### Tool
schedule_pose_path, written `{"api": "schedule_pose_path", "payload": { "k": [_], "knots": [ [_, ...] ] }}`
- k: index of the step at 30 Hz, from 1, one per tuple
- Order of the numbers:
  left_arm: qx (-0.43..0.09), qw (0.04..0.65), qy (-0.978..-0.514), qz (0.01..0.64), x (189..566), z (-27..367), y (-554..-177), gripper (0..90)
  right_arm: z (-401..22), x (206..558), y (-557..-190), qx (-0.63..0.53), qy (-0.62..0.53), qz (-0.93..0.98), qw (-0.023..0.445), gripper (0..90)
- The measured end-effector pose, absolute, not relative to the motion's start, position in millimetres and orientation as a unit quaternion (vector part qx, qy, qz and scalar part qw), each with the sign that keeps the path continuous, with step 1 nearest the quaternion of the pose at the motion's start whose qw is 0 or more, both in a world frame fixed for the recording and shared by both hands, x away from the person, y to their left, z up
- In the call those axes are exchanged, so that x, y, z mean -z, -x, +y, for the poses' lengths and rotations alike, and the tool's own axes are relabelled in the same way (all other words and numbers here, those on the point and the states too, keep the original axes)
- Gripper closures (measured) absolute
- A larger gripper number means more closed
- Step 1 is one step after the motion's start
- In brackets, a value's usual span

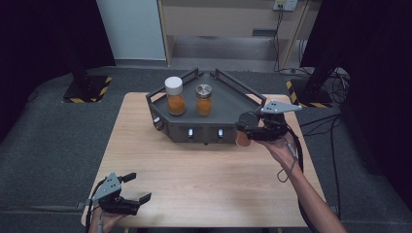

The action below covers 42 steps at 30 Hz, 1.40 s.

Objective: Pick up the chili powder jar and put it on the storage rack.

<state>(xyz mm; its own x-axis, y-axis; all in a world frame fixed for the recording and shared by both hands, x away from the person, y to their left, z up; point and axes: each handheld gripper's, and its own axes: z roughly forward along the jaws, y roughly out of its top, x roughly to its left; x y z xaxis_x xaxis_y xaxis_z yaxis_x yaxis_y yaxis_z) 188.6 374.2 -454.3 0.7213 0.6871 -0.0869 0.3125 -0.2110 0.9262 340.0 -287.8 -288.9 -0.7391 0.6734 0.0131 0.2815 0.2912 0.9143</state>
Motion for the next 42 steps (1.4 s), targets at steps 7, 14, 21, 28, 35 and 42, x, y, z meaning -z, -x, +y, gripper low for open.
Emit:
{"api": "schedule_pose_path", "payload": {
  "k": [7,14,21,28,35,42],
  "knots": [
    [-0.175,0.535,-0.758,0.330,454,374,-189,3.3,-278,279,-350,-0.506,-0.312,0.779,0.198,34.7],
    [-0.175,0.535,-0.758,0.330,454,375,-189,3.2,-269,272,-362,-0.505,-0.321,0.775,0.204,34.7],
    [-0.175,0.535,-0.758,0.330,454,375,-189,3.2,-259,266,-371,-0.504,-0.325,0.770,0.219,34.7],
    [-0.175,0.536,-0.757,0.330,455,375,-189,3.3,-251,266,-380,-0.503,-0.331,0.765,0.227,34.7],
    [-0.176,0.537,-0.756,0.330,455,375,-188,3.4,-242,265,-388,-0.500,-0.338,0.761,0.239,34.7],
    [-0.175,0.537,-0.756,0.330,455,376,-188,3.4,-234,264,-398,-0.498,-0.348,0.754,0.248,34.7]
  ]
}}
